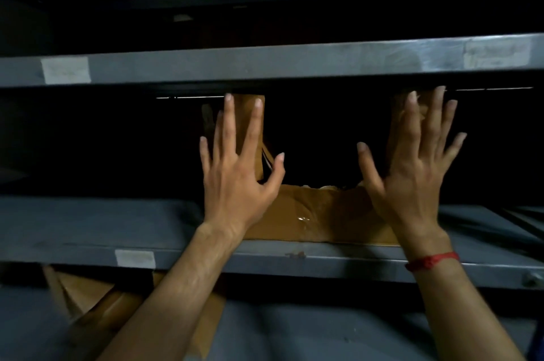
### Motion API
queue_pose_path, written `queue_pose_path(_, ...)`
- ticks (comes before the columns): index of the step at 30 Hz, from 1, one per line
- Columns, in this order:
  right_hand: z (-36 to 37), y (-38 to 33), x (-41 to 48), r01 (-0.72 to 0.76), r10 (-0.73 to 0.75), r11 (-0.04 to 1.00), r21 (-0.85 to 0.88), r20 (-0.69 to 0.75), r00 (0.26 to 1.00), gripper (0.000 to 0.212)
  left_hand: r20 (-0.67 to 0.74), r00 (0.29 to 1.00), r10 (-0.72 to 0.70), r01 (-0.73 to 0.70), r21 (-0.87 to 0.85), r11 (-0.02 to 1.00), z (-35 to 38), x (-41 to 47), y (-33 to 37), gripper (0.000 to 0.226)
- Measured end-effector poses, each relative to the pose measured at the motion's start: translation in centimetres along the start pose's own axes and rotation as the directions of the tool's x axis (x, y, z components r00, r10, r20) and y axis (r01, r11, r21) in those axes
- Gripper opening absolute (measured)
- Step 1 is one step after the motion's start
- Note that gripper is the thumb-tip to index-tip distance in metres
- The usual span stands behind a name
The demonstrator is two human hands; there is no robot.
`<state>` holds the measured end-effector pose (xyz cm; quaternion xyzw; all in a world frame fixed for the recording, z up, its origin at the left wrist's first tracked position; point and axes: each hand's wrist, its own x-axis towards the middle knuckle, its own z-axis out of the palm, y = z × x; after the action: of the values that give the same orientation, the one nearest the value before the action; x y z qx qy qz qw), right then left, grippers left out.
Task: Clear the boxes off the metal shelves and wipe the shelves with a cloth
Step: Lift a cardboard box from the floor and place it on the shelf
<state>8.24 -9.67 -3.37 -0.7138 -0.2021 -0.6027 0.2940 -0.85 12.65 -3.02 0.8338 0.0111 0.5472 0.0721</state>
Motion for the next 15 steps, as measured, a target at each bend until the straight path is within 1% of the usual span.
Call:
queue_pose_path(5,-0.7,-3.3,-0.6,0.095,-0.092,0.993,0.076,-0.042,0.995,0.072,0.016,1.0,0.026,-0.028,0.116,0.993,-2.6,-1.7,-1.7,0.081)
queue_pose_path(8,-0.6,-6.1,-1.0,0.155,-0.138,0.969,0.191,-0.098,0.985,0.06,0.011,1.0,0.016,-0.018,0.194,0.981,-4.7,-2.7,-3.3,0.079)
queue_pose_path(12,0.1,-10.8,-1.7,0.199,-0.148,0.906,0.373,-0.16,0.976,0.05,-0.002,0.998,-0.055,0.052,0.34,0.939,-9.0,-4.6,-6.6,0.077)
queue_pose_path(15,0.7,-15.3,-2.2,0.216,-0.149,0.846,0.487,-0.173,0.974,0.048,-0.017,0.993,-0.119,0.116,0.415,0.902,-13.1,-6.4,-8.6,0.078)
